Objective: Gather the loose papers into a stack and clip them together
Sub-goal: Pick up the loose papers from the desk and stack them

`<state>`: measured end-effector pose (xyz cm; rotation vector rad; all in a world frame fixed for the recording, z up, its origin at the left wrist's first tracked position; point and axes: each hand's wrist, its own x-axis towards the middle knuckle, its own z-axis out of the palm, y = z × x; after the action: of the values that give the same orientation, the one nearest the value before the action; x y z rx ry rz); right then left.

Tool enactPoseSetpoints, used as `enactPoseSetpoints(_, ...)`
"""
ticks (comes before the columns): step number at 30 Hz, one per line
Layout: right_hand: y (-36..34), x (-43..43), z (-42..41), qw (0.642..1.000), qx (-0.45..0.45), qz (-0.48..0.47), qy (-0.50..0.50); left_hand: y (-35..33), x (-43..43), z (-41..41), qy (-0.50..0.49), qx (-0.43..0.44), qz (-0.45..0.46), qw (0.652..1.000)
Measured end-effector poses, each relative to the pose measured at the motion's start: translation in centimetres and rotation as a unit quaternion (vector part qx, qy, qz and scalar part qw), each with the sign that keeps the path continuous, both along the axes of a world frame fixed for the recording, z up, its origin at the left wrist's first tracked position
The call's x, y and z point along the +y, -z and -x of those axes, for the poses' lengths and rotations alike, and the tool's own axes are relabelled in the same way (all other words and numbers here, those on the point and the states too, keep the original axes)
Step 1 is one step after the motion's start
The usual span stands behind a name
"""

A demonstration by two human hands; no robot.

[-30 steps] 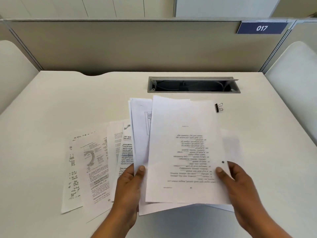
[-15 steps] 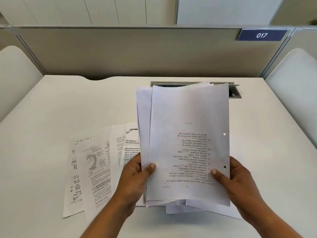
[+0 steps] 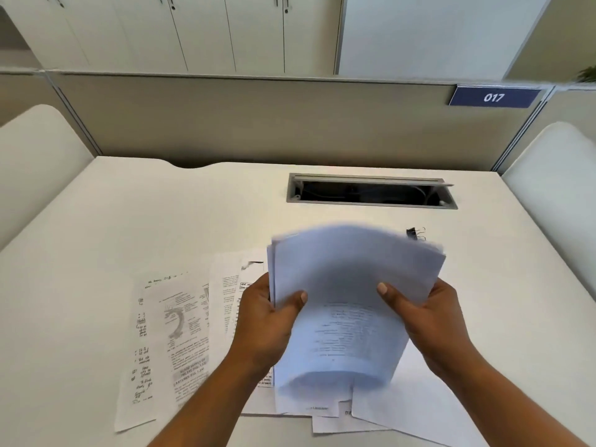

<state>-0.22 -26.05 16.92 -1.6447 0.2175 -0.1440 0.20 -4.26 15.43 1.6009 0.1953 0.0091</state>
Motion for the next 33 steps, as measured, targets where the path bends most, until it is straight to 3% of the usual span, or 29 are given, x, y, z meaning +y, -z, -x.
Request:
enactPoseSetpoints(4, 0.3, 0.5, 0.1, 1.000, -0.003, -0.002, -0.005, 0.3, 0.0, 0.0, 0.001, -0.018, 0.013, 1.000)
enactPoseSetpoints(11, 2.1, 0.5, 1.2, 0.999, 0.031, 0.005, -0.024, 2.1, -0.1, 1.0, 0.003, 0.023, 0.017, 1.000)
enactPoseSetpoints(21, 3.3, -0.6, 1.6, 0.994, 0.036, 0.091, -0.042, 0.9, 0.1, -0.3, -0.028, -0.013, 0.052, 0.998)
enactPoseSetpoints(28, 3.2, -1.1, 2.0, 0.994, 0.109, -0.019, 0.016, 2.7, 0.3, 0.7, 0.055, 0.176, 0.059, 0.981)
enactPoseSetpoints(33, 3.5, -1.3, 2.9, 0.985, 0.161, 0.009, -0.062, 4.2, 0.6, 2.6, 0.037, 0.182, 0.055, 0.981)
